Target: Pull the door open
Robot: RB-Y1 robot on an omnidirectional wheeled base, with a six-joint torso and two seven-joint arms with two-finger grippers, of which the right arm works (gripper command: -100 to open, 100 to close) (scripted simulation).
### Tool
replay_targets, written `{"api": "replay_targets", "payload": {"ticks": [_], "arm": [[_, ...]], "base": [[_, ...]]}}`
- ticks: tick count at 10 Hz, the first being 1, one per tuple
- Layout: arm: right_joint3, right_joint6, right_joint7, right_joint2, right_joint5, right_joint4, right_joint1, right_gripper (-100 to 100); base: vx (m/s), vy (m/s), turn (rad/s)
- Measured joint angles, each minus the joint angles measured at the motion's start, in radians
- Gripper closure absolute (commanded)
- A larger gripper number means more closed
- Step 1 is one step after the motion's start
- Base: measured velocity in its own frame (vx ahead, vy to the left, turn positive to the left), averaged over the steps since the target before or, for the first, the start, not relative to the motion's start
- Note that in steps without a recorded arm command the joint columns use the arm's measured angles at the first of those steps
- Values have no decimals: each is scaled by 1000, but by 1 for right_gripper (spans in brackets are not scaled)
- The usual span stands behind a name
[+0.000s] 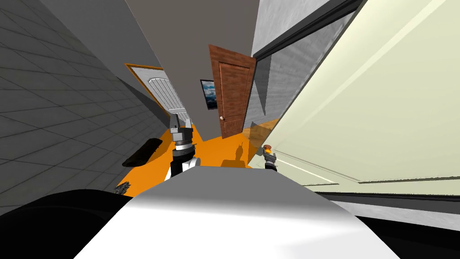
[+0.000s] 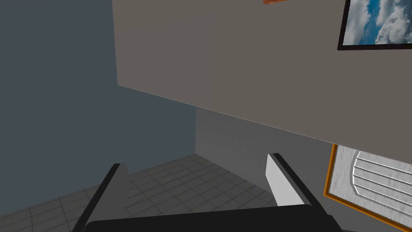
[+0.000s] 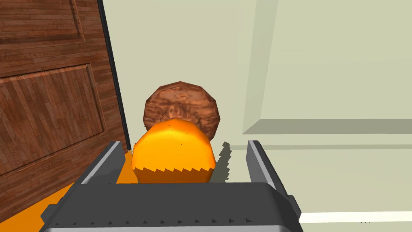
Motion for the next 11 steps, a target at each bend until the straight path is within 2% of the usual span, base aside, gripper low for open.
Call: {"api": "replay_targets", "payload": {"ticks": [1, 2, 3, 8, 10, 11], "arm": [[-21, 2, 14, 6, -16, 15, -15, -100], [-40, 9, 28, 10, -30, 23, -27, -100], [-42, 11, 30, 10, -32, 23, -29, 100], [-42, 9, 27, 8, -31, 23, -27, 100], [-36, 7, 24, 4, -27, 20, -28, 100], [-31, 14, 22, 2, -24, 3, -24, 100]], "base": [[-23, -50, 314], [-8, -25, 51], [2, 1, -54], [1, 3, -3], [-173, -23, 59], [-190, -1, 50]]}}
